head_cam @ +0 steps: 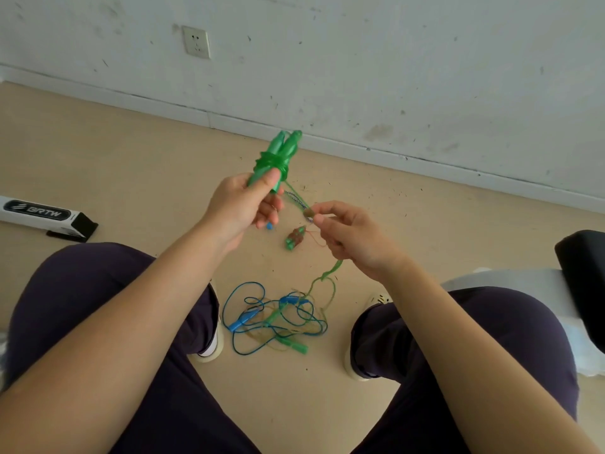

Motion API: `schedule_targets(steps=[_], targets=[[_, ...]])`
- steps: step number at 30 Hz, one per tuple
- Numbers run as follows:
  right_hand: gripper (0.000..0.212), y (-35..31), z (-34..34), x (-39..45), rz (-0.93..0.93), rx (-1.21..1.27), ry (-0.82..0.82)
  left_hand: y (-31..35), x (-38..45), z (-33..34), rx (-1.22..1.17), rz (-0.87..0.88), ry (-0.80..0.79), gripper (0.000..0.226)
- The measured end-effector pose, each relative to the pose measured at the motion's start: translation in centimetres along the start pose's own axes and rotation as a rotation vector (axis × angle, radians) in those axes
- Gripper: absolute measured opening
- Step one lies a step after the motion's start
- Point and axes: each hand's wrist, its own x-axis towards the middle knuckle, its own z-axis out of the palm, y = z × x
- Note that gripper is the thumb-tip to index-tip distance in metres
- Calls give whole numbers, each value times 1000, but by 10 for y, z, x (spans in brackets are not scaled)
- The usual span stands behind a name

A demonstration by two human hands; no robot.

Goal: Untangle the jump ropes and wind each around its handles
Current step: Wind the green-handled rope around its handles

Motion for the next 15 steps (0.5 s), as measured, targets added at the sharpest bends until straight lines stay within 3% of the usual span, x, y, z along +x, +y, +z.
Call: schedule_targets(steps=[3, 7, 15], targets=[[13, -7, 6, -1, -11, -212, 37, -6, 0, 0, 138, 27, 73, 27], [18, -14, 0, 0, -8, -362, 89, -12, -1, 3, 270, 6, 58, 27], [33, -12, -5, 1, -15, -492, 147, -16, 0, 6, 282, -7, 70, 27]])
